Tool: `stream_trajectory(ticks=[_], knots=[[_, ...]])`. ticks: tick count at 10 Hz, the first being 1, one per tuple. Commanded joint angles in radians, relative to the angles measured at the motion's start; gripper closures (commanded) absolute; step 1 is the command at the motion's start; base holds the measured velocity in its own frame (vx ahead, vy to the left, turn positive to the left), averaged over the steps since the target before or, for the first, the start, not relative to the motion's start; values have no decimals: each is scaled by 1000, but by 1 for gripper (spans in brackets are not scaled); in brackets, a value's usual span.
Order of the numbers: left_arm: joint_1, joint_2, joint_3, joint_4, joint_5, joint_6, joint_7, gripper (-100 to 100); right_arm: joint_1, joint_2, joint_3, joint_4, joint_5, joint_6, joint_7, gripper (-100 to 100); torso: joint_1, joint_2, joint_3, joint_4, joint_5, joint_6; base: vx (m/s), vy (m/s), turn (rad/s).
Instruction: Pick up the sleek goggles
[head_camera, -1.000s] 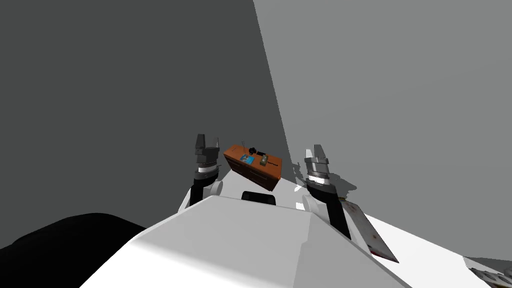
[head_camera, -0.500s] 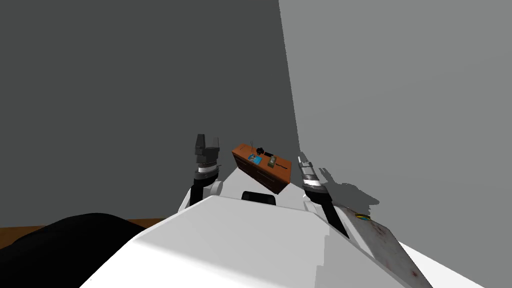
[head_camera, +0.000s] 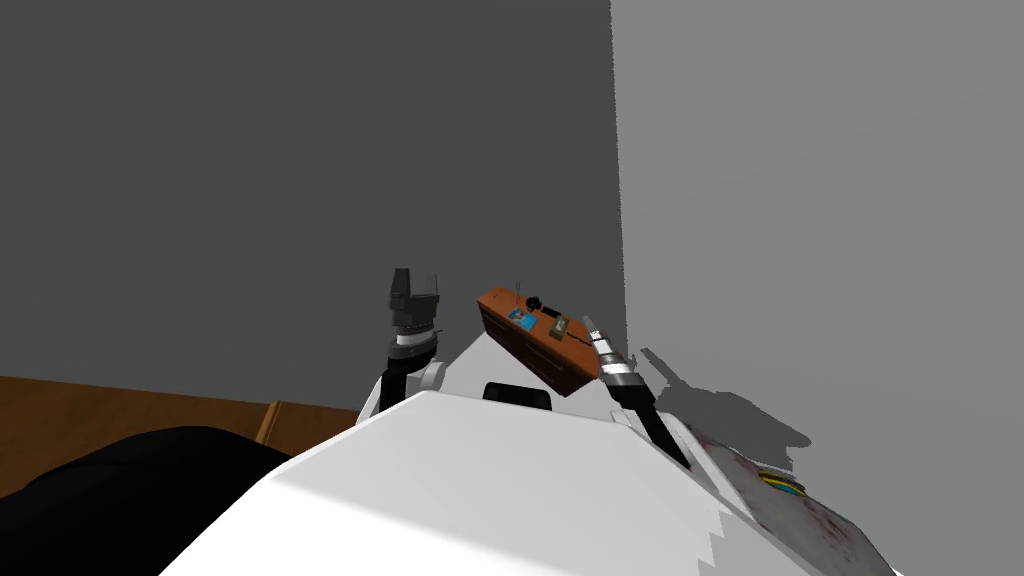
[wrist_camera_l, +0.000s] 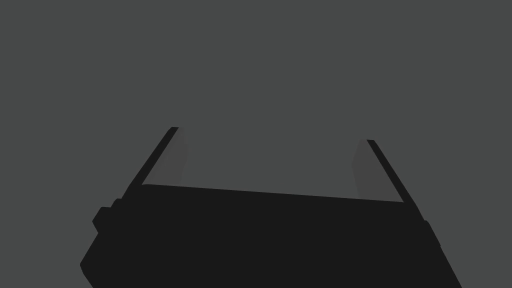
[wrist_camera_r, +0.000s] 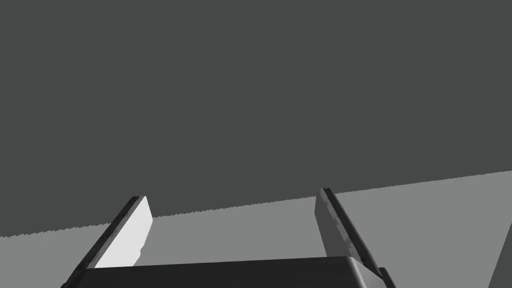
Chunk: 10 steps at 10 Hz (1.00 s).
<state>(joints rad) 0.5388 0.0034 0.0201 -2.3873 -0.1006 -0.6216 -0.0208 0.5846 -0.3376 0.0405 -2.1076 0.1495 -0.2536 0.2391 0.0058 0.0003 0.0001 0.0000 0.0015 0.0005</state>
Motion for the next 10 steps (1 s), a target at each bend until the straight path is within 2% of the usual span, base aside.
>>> stream_trajectory(ticks=[1, 3, 4, 7, 8, 9, 10], knots=[[0, 0, 0, 0, 0, 0, 0, 0, 15, -33, 21, 41, 29, 22, 23, -100, 0, 0, 0, 0, 0, 0, 18, 73, 164], [0, 0, 0, 0, 0, 0, 0, 0, 21, -89, 50, 103, 76, 79, 53, -100, 0, 0, 0, 0, 0, -1, 35, 94, 378], [0, 0, 0, 0, 0, 0, 0, 0, 21, -97, 50, 114, 76, 79, 53, -100, 0, -1, -1, 0, 0, -1, 37, 63, 81], [0, 0, 0, 0, 0, 0, 0, 0, 26, -184, 101, 217, 153, 163, 99, -100, -1, 0, 0, 0, 0, -1, 36, 72, 317], [0, 0, 0, 0, 0, 0, 0, 0, 26, -190, 101, 236, 153, 165, 99, -100, -1, -1, -1, 0, 0, 0, 30, 39, 101], [0, 0, 0, 0, 0, 0, 0, 0, 26, -220, 119, 259, 179, 194, 114, -100, -3, 0, 0, 0, 0, 1, 34, 31, 213], [0, 0, 0, 0, 0, 0, 0, 0, 26, -220, 119, 278, 179, 194, 114, -100, -4, 0, 0, 0, -1, 0, 30, 17, 119]])
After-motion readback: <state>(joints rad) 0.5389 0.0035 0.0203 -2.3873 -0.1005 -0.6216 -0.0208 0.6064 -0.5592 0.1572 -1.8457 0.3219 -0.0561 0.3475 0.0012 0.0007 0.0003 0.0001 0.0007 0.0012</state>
